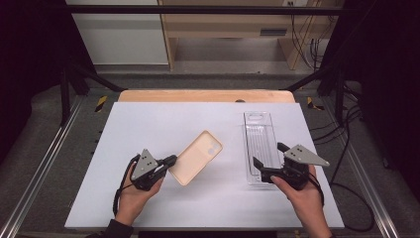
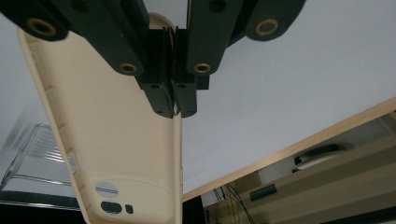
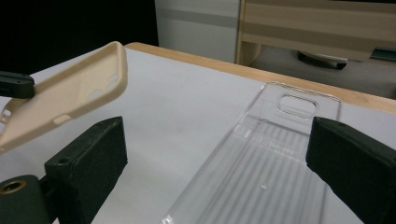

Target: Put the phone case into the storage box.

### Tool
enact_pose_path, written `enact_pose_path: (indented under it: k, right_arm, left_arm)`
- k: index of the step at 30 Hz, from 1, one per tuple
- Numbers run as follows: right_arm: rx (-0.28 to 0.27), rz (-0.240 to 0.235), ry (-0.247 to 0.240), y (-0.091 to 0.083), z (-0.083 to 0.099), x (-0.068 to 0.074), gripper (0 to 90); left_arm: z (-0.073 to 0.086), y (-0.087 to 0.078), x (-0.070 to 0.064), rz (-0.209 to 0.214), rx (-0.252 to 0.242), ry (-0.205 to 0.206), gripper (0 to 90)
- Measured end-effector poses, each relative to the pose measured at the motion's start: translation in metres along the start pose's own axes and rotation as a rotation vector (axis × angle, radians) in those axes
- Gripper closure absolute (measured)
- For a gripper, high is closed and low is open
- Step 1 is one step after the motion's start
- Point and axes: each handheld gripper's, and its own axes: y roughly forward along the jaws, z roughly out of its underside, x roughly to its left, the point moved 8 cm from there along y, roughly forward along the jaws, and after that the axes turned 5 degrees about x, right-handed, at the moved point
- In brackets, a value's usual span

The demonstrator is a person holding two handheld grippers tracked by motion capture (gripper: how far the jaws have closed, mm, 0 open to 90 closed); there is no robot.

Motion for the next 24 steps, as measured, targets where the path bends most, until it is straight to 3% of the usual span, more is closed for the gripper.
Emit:
enact_pose_path:
  k: [7,12,24]
  right_arm:
    - [0.065,-0.028,-0.002,0.022,-0.019,0.014,6.0]
    - [0.087,-0.088,0.009,0.038,-0.033,0.029,6.6]
    - [0.118,-0.144,0.008,0.05,-0.051,0.049,15.4]
  left_arm:
    - [-0.004,-0.006,0.002,-0.026,-0.033,0.001,88.1]
    - [-0.009,-0.009,0.003,-0.049,-0.063,0.008,88.2]
    - [-0.015,-0.011,-0.005,-0.05,-0.083,0.03,88.2]
